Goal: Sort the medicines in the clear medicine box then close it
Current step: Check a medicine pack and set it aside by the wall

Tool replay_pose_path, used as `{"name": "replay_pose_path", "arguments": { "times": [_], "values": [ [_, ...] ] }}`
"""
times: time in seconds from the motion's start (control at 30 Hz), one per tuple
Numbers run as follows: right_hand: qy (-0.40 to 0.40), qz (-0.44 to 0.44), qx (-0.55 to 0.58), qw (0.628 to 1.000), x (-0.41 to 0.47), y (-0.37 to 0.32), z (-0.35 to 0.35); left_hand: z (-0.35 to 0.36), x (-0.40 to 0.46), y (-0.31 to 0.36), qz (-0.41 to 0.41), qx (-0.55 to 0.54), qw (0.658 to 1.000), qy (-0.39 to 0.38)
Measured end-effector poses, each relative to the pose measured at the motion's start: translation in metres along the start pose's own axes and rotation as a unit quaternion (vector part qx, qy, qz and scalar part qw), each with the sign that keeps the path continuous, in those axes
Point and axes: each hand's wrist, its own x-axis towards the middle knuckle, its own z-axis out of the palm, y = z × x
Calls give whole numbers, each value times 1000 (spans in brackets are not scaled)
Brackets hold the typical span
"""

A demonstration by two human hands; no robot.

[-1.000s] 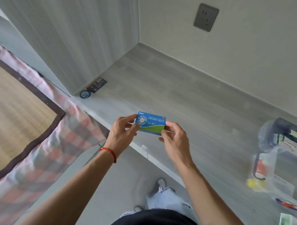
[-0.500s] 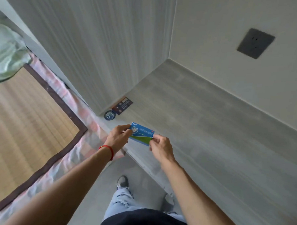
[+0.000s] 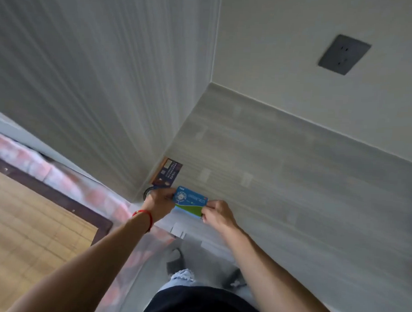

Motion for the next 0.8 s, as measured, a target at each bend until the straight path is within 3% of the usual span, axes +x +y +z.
{"name": "replay_pose_path", "arguments": {
  "times": [0.13, 0.2, 0.27, 0.33, 0.43, 0.57, 0.8],
  "values": [
    [-3, 22, 80, 997, 3, 12, 4, -3, 5, 0, -12, 1, 1000, -4],
    [23, 17, 105, 994, -2, 19, 0, -5, 3, 7, -19, 57, 998, 9],
    [54, 20, 148, 987, -10, 26, -8, -7, -4, 18, 20, 106, 991, 75],
    [81, 34, 220, 971, -20, 35, -18, -2, -15, 33, 64, 71, 991, 93],
    [114, 24, 288, 950, -37, 50, -39, 22, -28, 66, 146, 43, 987, 46],
    [147, -51, 324, 933, -70, 76, -85, 68, -57, 116, 268, 101, 958, -30],
    [270, -140, 197, 932, -155, 177, -202, 191, -127, 221, 356, 176, 908, -137]
  ]
}}
